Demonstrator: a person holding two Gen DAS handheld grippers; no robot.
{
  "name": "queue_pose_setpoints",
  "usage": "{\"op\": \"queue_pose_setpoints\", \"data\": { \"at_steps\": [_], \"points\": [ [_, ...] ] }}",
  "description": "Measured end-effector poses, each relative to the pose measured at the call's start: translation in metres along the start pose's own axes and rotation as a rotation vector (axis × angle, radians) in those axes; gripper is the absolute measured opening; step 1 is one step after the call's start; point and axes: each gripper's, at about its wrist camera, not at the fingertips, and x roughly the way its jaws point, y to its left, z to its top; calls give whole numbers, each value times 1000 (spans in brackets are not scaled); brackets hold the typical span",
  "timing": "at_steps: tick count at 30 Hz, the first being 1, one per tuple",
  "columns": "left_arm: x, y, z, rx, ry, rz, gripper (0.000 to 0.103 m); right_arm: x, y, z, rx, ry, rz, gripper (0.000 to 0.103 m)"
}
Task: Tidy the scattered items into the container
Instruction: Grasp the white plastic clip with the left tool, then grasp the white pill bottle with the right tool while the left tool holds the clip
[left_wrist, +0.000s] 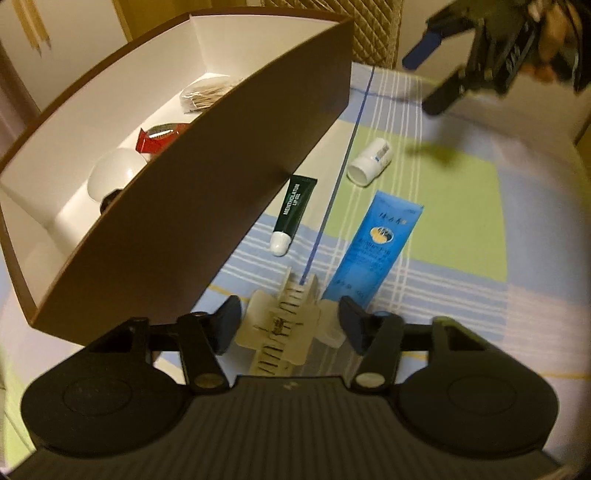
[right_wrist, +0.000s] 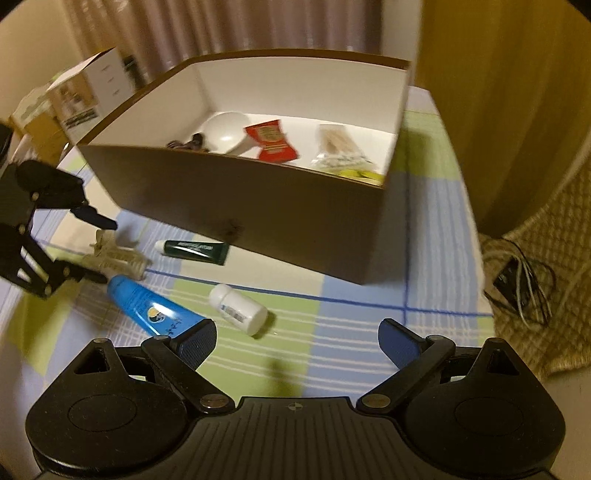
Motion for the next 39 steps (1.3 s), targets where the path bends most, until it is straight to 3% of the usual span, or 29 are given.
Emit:
{"op": "queue_pose_setpoints", "data": {
  "at_steps": [10,18,19,20,21,22,27,29,30,32,39],
  "points": [
    [-13,-3,-17,-7,44,-3,39,28,12,3,-71,25,47,99],
    [-19,-1,-27,-124,23,47,38,49,29,0,-239,-10,48,99],
    [-20,-2,-27,-132,23,62,38,51,31,0,-266,-16,48,96],
    [-21,-2,-28,-141,26,68,38,54,34,1,-291,-11,51,77],
    [-22,-3,-28,-152,28,66,38,58,36,2,-315,1,57,68],
    [-24,-3,-29,-164,30,65,38,63,38,2,-337,13,48,64],
    [-29,-8,-34,-199,54,93,38,75,43,2,-391,21,53,64],
    [-30,-6,-38,-230,54,93,38,80,46,2,-401,42,66,39],
    [-30,-5,-39,-246,54,94,38,80,46,2,-393,47,81,35],
    [-30,-3,-41,-278,49,94,38,80,47,2,-380,53,74,30],
    [-39,-12,-39,-271,44,109,38,60,45,-5,-282,52,96,30]
  ]
}}
